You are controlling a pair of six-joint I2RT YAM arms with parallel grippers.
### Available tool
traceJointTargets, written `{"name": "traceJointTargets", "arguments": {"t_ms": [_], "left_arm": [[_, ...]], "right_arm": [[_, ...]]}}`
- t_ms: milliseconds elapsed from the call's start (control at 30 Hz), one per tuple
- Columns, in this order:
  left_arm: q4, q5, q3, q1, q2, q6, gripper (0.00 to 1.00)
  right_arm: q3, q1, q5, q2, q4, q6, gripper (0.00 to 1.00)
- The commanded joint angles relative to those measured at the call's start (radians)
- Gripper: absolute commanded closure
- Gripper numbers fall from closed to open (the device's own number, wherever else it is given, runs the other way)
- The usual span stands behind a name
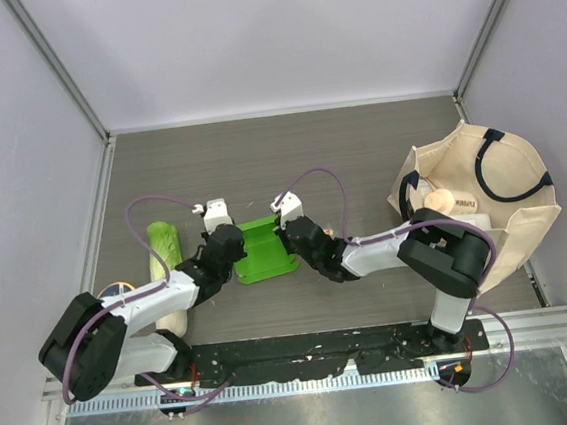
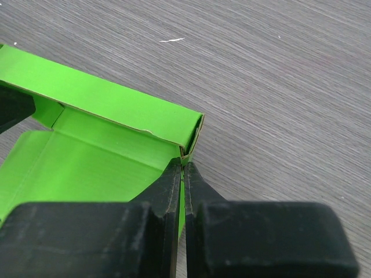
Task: Fold the paper box
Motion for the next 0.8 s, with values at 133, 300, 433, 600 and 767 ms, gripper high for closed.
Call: {"name": "traceJointTargets", "arguments": {"t_ms": [133,300,433,600,767], "left_arm": [[-0.077,-0.05,0.133,-0.008,0.042,0.042,0.92],[-0.158,-0.079,0.156,-0.016,0.028,0.034,1.0],[-0.208,-0.076,0.177,-0.017,0.025,0.032,1.0],[-0.272,-0.07,0.202,-0.017,0.037,0.022,1.0],[-0.307,-0.05,0.228,-0.017,0.055,-0.004,1.0]], "right_arm": [[-0.003,-0.041,-0.02,0.013,0.087,0.03,0.87],[-0.007,-0.058,-0.054,0.033,0.131,0.007,0.76],[-0.015,-0.081,-0.089,0.042,0.173,0.007,0.7],[-0.017,-0.105,-0.126,0.053,0.208,0.002,0.63],[0.003,-0.105,-0.172,0.072,0.211,-0.016,0.63]]}}
